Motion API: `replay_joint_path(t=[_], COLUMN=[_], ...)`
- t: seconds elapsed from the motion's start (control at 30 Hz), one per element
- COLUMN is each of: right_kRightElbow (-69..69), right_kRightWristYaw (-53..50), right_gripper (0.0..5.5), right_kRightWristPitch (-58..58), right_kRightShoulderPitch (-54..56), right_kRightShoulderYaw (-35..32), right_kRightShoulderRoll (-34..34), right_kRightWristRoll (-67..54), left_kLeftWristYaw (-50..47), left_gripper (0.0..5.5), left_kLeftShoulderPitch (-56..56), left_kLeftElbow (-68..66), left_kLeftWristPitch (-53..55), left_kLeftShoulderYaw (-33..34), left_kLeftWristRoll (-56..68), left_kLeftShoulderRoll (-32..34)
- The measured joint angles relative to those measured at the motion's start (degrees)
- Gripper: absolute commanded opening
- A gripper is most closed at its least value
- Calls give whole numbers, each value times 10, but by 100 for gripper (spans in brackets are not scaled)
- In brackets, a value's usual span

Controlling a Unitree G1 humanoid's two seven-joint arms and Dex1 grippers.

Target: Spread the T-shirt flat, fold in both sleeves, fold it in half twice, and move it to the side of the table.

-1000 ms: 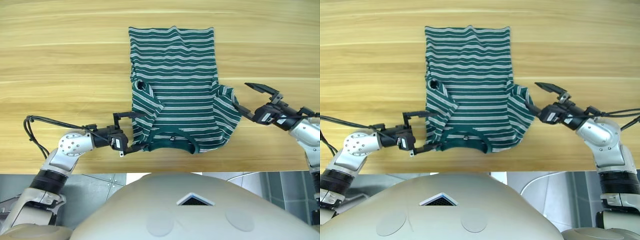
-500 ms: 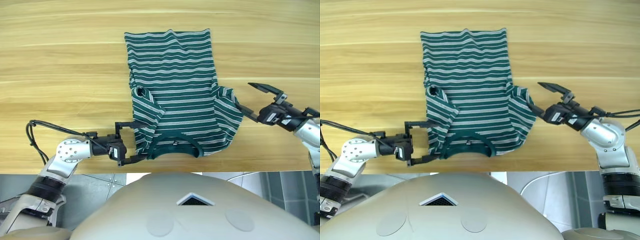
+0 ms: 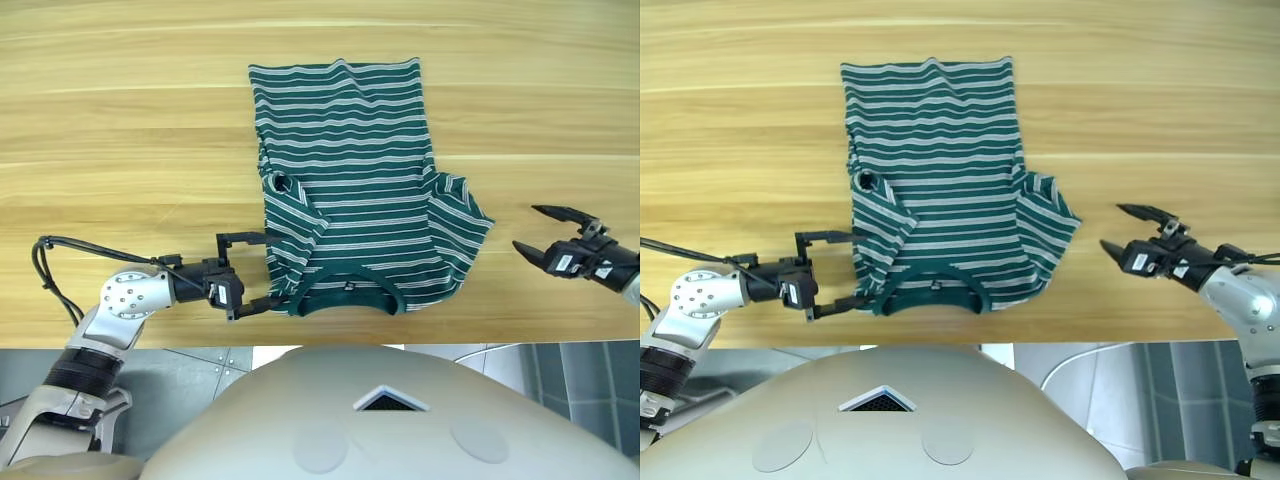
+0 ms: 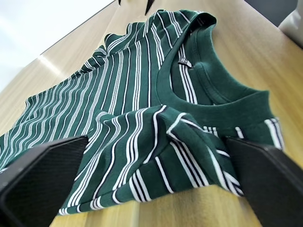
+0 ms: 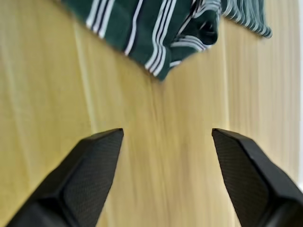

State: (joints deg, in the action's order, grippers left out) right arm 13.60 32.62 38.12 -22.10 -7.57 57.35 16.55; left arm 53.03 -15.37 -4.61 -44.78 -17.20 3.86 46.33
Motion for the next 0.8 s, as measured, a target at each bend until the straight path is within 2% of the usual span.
replay_joint_path(t=[0.3, 0.63, 0.8], right_kRightElbow=[20, 1, 1], right_kRightWristYaw=[-17, -26, -26], right_gripper=[349, 349, 267], right_kRightWristPitch=[-3, -4, -5], right_kRightShoulderPitch=[59, 70, 72], right_kRightShoulderYaw=[56, 86, 101], right_kRightShoulderRoll=[-14, -21, -21], right_kRightWristRoll=[7, 4, 3], left_kLeftWristYaw=[0, 0, 0], left_gripper=[536, 536, 540], left_kLeftShoulderPitch=[2, 2, 2], left_kLeftElbow=[0, 4, 5], left_kLeftWristPitch=[0, 0, 0], left_kLeftShoulderYaw=[-1, -3, -4], left_kLeftWristRoll=[-2, -1, -1], left_kLeftShoulderRoll=[-2, -7, -8])
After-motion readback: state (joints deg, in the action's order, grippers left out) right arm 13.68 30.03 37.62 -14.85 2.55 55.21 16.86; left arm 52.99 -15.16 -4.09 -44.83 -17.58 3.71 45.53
